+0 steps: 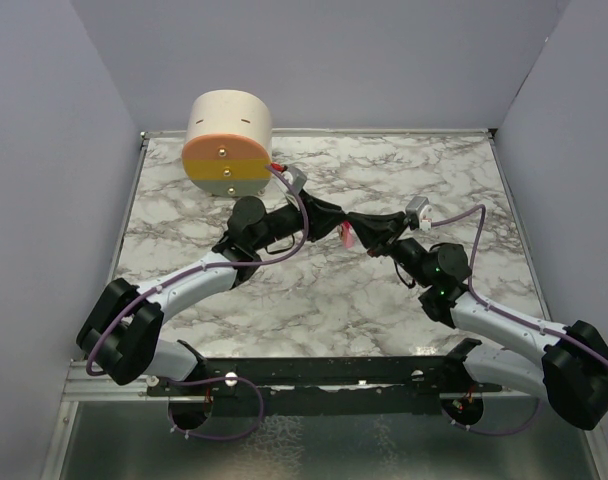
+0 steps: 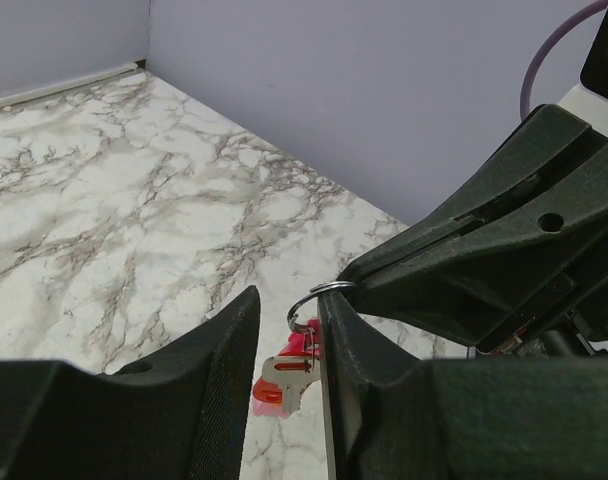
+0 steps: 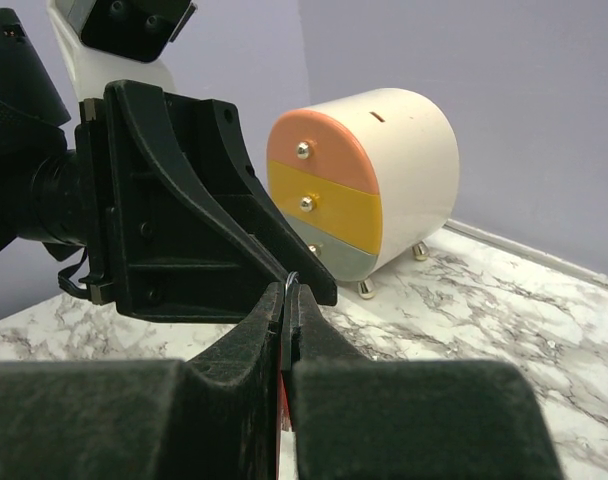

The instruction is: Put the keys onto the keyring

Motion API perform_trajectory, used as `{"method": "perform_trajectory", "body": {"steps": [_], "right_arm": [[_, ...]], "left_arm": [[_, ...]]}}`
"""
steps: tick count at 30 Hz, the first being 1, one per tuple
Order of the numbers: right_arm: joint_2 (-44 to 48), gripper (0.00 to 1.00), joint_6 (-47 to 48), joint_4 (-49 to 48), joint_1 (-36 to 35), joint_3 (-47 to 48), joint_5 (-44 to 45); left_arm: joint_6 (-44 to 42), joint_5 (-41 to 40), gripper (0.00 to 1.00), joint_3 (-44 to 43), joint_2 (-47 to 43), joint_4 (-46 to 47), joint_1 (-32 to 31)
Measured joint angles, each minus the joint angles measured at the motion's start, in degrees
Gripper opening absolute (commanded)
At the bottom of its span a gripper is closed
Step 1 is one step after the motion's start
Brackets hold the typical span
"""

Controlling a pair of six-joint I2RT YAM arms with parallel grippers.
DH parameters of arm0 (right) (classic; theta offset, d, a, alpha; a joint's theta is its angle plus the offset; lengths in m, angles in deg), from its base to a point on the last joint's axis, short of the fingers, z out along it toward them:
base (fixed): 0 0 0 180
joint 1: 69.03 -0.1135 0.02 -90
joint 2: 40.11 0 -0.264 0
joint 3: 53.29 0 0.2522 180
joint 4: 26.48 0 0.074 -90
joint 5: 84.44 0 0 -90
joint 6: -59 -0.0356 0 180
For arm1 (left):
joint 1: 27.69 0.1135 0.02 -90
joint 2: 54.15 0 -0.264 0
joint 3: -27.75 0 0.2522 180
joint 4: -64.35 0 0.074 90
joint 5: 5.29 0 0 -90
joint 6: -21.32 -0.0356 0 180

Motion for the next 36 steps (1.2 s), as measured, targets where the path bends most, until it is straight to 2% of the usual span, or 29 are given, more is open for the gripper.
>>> {"method": "perform_trajectory", "body": {"steps": [4, 14, 25, 29, 34, 36], "right_arm": [[0.0, 0.01, -0.15, 0.02, 0.0, 0.0, 0.0], [0.0, 0.01, -0.44, 0.13, 0.0, 0.28, 0.09], [0.02, 0.01, -0.42, 2.71, 0.0, 1.81, 0.35], [0.37, 0.14, -0.35, 4.85, 0.0, 2.99, 0.83], [1.64, 0.39, -0.09, 8.85, 0.0, 3.91, 1.62], [2.64, 0.46, 0.17, 11.21, 0.0, 4.15, 2.05]], "left_arm": [[-0.15, 0.0, 0.18, 0.0, 0.11, 0.15, -0.24], [-0.37, -0.02, 0.02, 0.0, 0.17, 0.42, -0.5], [-0.35, -1.44, 0.0, 0.0, 0.07, 0.55, -0.66], [-0.42, -2.8, 0.0, 0.0, -0.33, 0.57, -0.87], [-1.42, -4.5, 0.0, 0.0, -1.07, -0.04, -1.14], [-2.12, -5.14, 0.0, 0.0, -1.09, -1.33, -1.25]]}}
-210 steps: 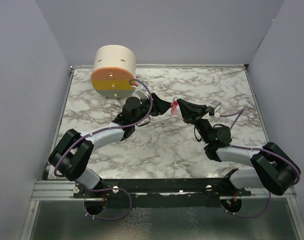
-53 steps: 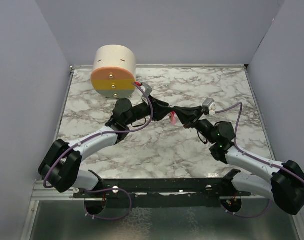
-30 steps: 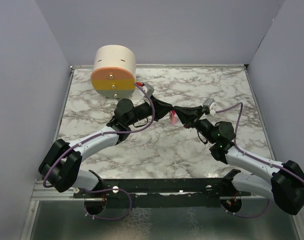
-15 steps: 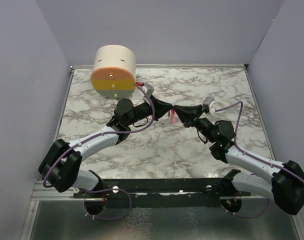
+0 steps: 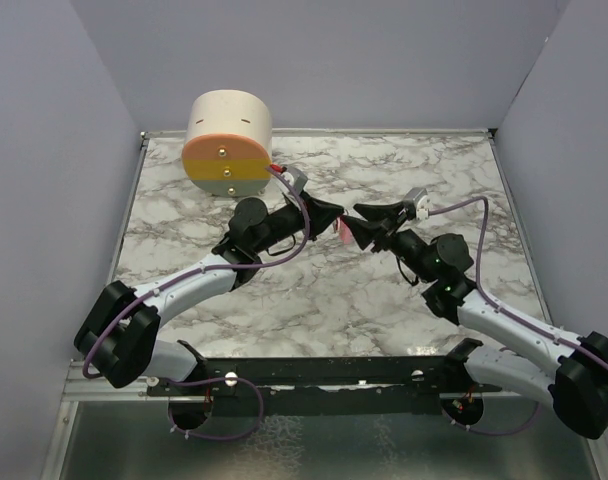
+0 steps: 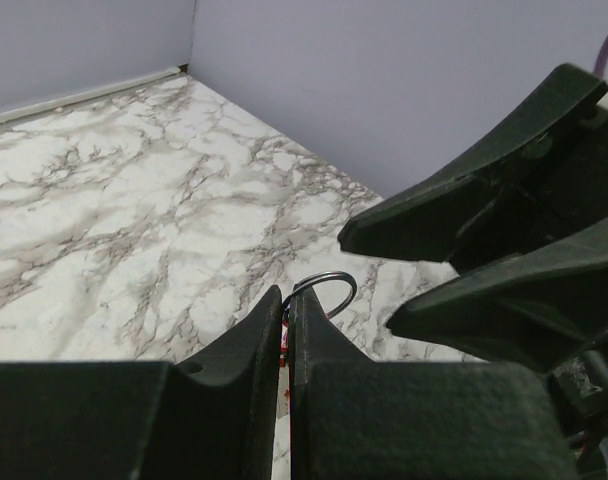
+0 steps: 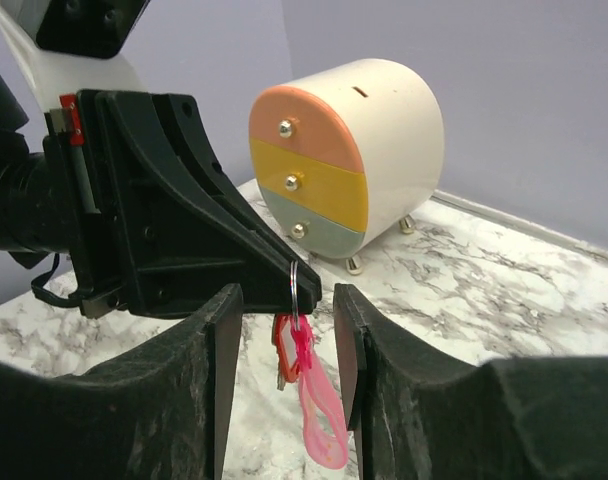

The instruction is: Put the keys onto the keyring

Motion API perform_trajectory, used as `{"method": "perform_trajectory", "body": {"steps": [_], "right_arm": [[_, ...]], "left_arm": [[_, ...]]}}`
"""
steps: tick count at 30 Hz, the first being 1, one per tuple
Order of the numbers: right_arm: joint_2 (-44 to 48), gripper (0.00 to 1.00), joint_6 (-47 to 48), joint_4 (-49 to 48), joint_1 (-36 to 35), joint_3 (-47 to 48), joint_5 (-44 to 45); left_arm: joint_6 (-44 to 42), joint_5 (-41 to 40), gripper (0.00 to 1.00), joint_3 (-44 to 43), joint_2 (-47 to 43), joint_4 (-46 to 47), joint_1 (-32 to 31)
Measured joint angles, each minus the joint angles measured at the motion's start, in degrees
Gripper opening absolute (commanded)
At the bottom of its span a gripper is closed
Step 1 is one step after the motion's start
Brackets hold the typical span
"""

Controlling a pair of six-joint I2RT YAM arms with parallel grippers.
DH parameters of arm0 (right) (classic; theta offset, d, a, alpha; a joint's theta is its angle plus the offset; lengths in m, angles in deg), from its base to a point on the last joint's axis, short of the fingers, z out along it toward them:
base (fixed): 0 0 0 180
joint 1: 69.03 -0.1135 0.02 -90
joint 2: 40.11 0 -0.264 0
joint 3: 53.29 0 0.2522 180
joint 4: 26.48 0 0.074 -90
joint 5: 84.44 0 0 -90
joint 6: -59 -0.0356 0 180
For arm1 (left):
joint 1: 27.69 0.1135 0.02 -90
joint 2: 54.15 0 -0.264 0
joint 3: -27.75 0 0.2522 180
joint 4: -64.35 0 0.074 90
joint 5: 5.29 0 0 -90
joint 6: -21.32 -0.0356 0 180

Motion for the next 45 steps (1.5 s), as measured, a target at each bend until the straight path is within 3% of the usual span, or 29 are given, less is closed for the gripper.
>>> {"method": "perform_trajectory", "body": {"steps": [3, 6, 13, 19, 23, 34, 45], "right_arm": [[1.66, 0.56, 0.52, 5.18, 0.0, 1.9, 1.62], [2.23, 0.6, 1.09, 11.41, 0.0, 5.75, 3.63], [-0.79, 0.6, 5.14, 26.43, 0.0, 15.8, 5.51], [-3.63, 0.53, 7.58, 34.34, 0.0, 16.48, 5.51], [-3.91, 0.48, 8.48, 36.7, 0.0, 16.48, 5.49], [-2.08, 0.47, 8.5, 36.96, 0.0, 16.5, 5.46], [-5.73, 0.42, 8.55, 41.16, 0.0, 22.67, 4.02]], "left_arm": [[-1.14, -1.14, 0.0, 0.0, 0.0, -2.14, 0.0], [-2.51, -2.36, 0.0, -0.07, 0.0, -4.42, 0.0], [-4.48, -4.07, 0.0, -1.99, 0.0, -8.46, -0.13], [-6.25, -5.03, 0.0, -4.61, 0.0, -11.96, -0.55], [-7.61, -5.55, 0.0, -5.79, 0.02, -14.84, -0.63], [-10.95, -5.6, 0.0, -8.17, 0.57, -21.73, -0.7], [-14.43, -5.68, 0.0, -11.52, 1.49, -26.86, -1.77]]}}
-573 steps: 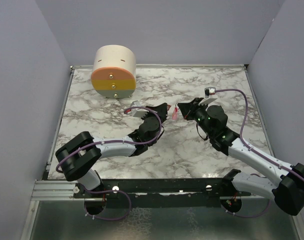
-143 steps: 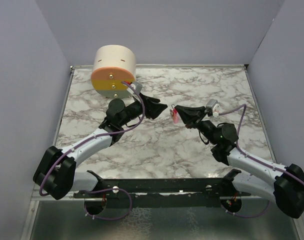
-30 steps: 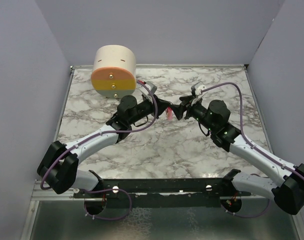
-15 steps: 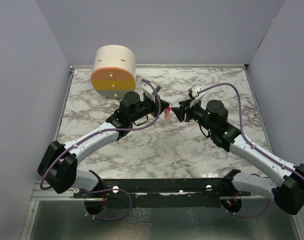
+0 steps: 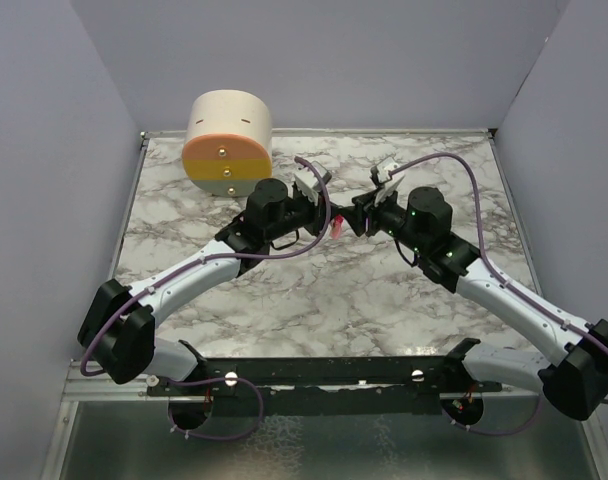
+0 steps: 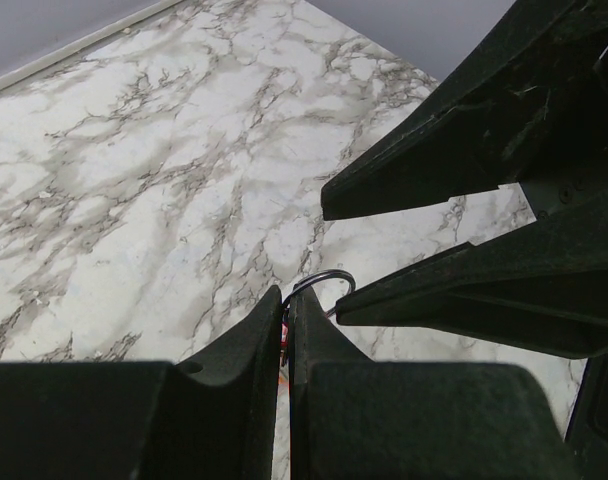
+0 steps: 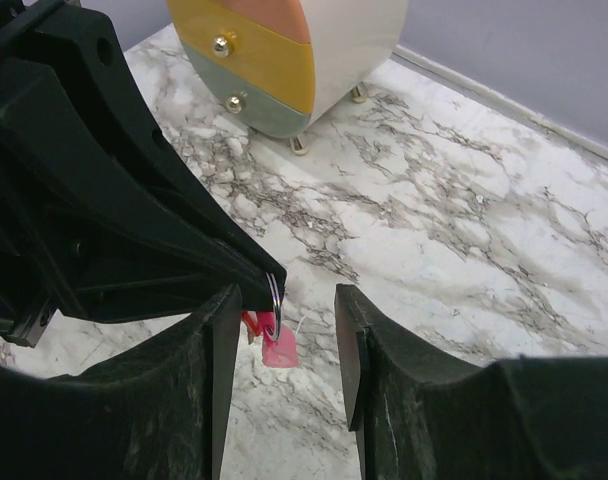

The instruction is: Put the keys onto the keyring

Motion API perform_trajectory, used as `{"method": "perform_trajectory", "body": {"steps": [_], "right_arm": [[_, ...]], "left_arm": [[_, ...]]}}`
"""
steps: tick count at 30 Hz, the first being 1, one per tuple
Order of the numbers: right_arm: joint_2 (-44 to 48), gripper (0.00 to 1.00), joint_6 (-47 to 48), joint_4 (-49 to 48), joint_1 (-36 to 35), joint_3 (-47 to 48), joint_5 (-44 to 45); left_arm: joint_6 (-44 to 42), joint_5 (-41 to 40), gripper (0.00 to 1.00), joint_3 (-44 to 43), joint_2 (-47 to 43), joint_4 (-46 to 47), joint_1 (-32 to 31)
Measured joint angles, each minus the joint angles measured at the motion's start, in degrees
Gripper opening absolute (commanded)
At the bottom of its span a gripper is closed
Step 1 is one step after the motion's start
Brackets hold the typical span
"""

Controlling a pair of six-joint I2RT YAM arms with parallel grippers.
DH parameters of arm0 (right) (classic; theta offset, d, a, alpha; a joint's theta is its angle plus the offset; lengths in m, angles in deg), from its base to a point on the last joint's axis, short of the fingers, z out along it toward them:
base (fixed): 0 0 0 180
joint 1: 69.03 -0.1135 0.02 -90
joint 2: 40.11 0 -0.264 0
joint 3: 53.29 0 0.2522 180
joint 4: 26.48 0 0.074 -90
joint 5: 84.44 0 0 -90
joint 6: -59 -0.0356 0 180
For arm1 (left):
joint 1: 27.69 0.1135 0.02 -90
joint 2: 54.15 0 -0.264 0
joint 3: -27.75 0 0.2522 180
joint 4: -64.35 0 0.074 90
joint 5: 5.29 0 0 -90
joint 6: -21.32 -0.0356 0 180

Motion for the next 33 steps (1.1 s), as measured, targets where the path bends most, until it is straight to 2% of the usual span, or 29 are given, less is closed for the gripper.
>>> {"method": "perform_trajectory", "body": {"steps": [10, 21, 33], "right_arm": [[-0.74, 0.44, -0.11, 5.49, 0.0, 1.42, -0.04], [1.4, 0.45, -0.07, 11.5, 0.0, 2.27, 0.42], [0.11, 0.39, 0.0, 12.96, 0.0, 3.48, 0.42]], "left_arm": [[-4.9, -0.22, 0.0, -0.42, 0.0, -2.4, -0.11], [-16.02, 2.51, 0.0, -2.58, 1.84, -5.14, -0.09], [-22.49, 7.58, 0.0, -2.78, 1.84, -6.67, -0.09]]}}
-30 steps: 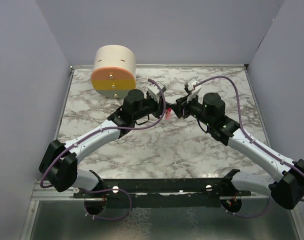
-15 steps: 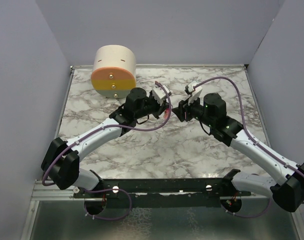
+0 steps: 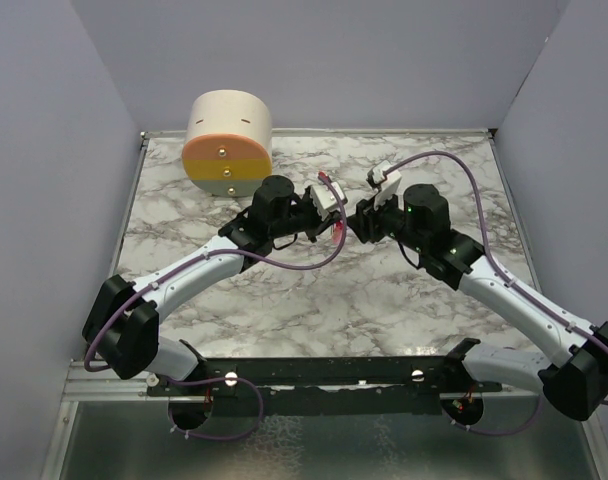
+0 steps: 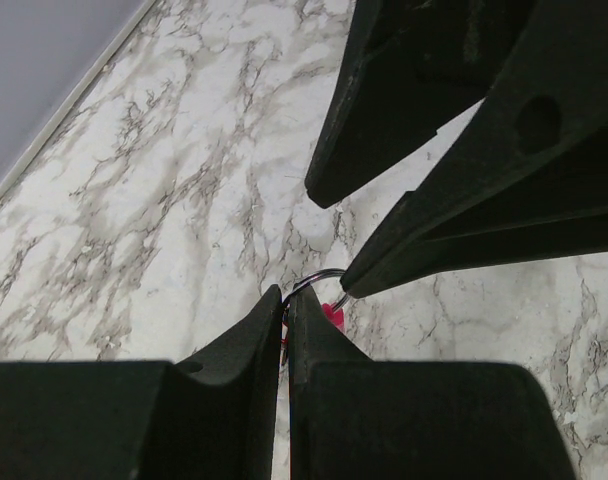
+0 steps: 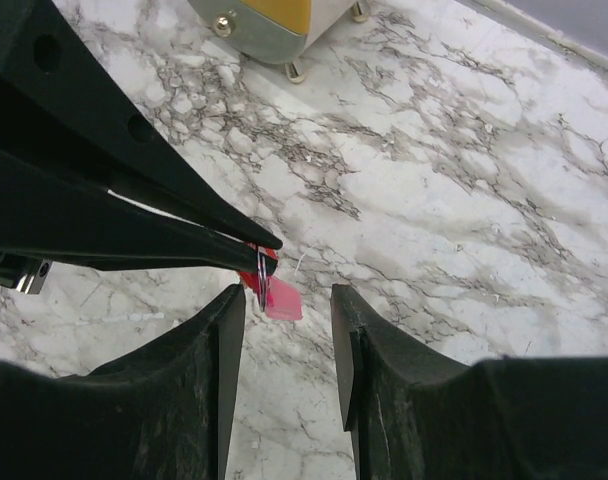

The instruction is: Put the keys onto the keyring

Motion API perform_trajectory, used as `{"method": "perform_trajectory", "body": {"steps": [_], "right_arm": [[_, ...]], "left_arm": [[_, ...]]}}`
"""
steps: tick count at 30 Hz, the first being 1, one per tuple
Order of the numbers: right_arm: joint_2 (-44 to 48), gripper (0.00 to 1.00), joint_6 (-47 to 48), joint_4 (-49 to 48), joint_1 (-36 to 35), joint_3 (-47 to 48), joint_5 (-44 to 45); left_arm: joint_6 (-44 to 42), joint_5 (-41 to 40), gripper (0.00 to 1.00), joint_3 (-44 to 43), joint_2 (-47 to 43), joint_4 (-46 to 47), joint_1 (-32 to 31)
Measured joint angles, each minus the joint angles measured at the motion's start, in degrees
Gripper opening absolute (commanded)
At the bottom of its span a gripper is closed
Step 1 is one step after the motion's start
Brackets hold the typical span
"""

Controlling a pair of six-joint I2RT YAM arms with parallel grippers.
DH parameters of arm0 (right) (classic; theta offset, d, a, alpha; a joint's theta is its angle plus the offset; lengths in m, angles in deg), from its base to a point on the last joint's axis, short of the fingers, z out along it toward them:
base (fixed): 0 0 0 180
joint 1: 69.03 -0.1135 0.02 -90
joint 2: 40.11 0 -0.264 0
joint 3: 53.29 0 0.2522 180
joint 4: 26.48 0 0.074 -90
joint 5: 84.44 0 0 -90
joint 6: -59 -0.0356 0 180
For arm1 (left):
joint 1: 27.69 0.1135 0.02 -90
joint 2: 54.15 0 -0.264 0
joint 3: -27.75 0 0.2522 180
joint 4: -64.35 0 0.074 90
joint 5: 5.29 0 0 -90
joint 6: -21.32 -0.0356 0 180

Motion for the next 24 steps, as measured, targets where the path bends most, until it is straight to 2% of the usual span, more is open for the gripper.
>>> {"method": "perform_trajectory", "body": {"steps": [8, 14, 17, 21, 24], "right_arm": [[-2.71, 0.36, -0.02, 0.26, 0.0, 1.16, -0.04], [-2.89, 0.28, -0.02, 0.57, 0.0, 1.2, -0.11], [-2.91, 0.19, 0.0, 0.61, 0.0, 1.25, -0.22], [-3.26, 0.02, 0.22, 0.66, -0.02, 1.44, -0.59], [-3.52, 0.01, 0.46, 0.68, -0.04, 1.57, -0.96]], "left_arm": [[-2.16, 1.68, 0.0, 0.0, 0.0, -0.44, 0.02], [-2.84, 1.97, 0.0, 0.0, 0.0, -0.42, 0.04], [-3.1, 2.12, 0.0, -0.09, 0.0, -0.44, 0.04], [-3.32, 2.25, 0.0, -0.46, 0.0, -0.46, 0.07], [-3.41, 2.25, 0.0, -0.63, 0.0, -0.5, 0.15]]}}
